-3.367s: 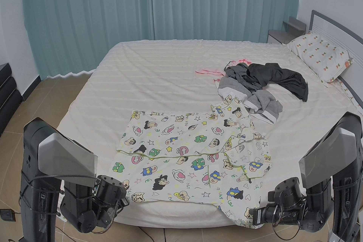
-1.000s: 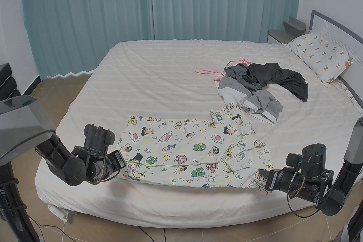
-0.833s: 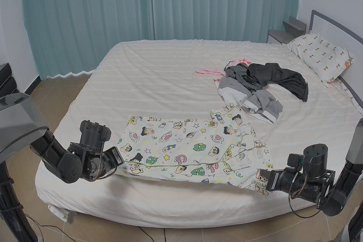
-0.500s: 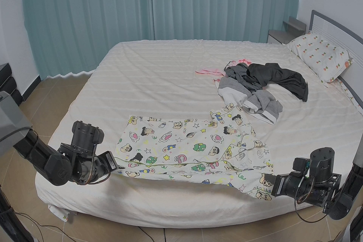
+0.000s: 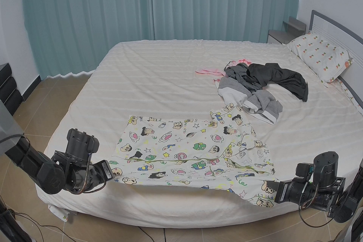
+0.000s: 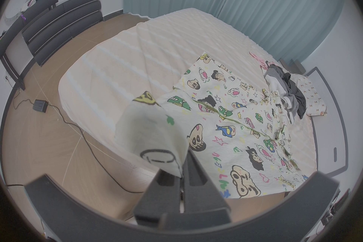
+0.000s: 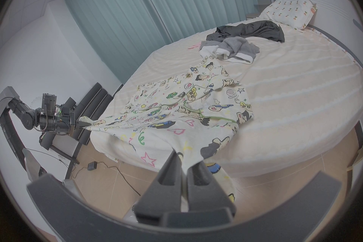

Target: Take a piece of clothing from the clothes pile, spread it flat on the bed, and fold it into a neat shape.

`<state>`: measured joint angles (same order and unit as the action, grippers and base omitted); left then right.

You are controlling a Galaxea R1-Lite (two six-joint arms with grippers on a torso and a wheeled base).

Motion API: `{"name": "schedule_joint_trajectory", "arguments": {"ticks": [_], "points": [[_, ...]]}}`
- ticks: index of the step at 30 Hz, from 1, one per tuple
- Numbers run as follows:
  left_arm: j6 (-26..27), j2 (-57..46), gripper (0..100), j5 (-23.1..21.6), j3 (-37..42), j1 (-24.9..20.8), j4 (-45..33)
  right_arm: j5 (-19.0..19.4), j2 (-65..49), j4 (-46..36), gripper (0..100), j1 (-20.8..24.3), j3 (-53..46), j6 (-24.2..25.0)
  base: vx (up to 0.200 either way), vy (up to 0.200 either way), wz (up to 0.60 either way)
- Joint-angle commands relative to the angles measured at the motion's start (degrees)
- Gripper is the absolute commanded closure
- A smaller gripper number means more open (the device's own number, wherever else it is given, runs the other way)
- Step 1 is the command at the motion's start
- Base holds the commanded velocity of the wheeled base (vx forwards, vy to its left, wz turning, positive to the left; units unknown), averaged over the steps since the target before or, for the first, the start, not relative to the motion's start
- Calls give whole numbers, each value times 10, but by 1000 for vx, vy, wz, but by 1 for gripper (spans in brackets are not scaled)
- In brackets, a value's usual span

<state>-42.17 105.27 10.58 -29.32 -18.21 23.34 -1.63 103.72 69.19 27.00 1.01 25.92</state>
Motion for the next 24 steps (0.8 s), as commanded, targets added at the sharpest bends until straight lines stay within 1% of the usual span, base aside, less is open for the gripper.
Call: {"name": "schedule_joint_trajectory", "arguments": {"ticks": [1, 9, 19, 24], "points": [[0, -3, 100, 1, 9, -5, 0, 1, -28, -23, 100, 7, -8, 0, 0, 0, 0], [0, -3, 100, 1, 34, -13, 1, 1, -70, -92, 100, 9, -8, 0, 0, 0, 0], [1, -9, 100, 1, 55, -13, 1, 0, -84, -123, 100, 15, -8, 0, 0, 0, 0], [1, -2, 100, 1, 30, -13, 1, 0, -69, -122, 100, 14, 4, 0, 0, 0, 0]]}}
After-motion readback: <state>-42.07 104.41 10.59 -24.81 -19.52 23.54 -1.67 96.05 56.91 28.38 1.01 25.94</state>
